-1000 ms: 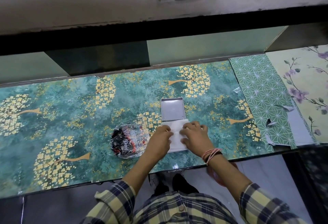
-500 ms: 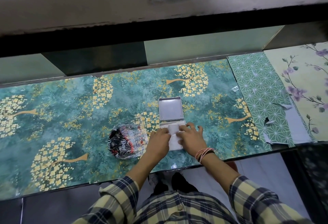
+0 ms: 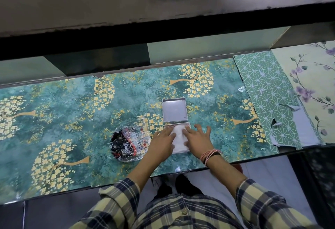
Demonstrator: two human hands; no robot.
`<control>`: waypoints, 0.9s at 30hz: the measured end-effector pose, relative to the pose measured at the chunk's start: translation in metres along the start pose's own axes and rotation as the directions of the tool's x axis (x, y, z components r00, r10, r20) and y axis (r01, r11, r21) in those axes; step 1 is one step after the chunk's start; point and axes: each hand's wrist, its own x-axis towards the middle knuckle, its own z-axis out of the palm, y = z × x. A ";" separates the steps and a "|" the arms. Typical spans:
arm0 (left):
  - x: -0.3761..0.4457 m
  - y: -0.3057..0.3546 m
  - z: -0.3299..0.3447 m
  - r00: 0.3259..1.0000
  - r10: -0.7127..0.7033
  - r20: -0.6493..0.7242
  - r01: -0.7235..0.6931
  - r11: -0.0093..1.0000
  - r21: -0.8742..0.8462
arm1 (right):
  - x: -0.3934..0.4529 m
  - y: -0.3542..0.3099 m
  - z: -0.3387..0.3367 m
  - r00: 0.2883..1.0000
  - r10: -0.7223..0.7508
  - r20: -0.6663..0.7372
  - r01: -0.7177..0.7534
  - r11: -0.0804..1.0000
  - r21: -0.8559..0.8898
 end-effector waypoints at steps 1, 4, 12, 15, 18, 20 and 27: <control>0.003 0.000 -0.002 1.000 -0.007 0.019 0.007 1.000 -0.004 | 0.002 0.000 0.000 1.000 0.001 0.022 0.000 1.000 -0.010; 0.010 -0.003 -0.006 0.998 -0.019 0.061 0.021 1.000 -0.019 | 0.007 -0.004 0.000 0.999 -0.001 0.053 0.004 0.998 -0.069; 0.001 -0.005 -0.007 0.997 -0.006 0.076 0.007 1.000 -0.012 | 0.011 0.004 -0.012 0.987 -0.044 0.156 0.051 0.998 -0.041; -0.004 -0.005 -0.005 0.999 -0.001 0.047 0.001 1.000 0.001 | 0.006 0.004 -0.006 0.987 -0.031 0.158 0.042 0.997 -0.062; -0.004 -0.003 0.001 1.000 -0.001 0.009 0.001 0.999 0.047 | 0.003 0.001 0.003 0.991 -0.006 0.135 0.013 0.998 -0.054; -0.004 0.000 0.006 1.000 -0.007 -0.015 0.008 0.998 0.069 | 0.001 -0.003 0.008 0.993 0.000 0.116 0.006 0.999 -0.051; -0.005 0.005 0.004 0.999 -0.022 -0.045 0.024 0.999 0.025 | 0.003 -0.004 0.002 0.997 0.006 0.080 -0.013 0.996 0.083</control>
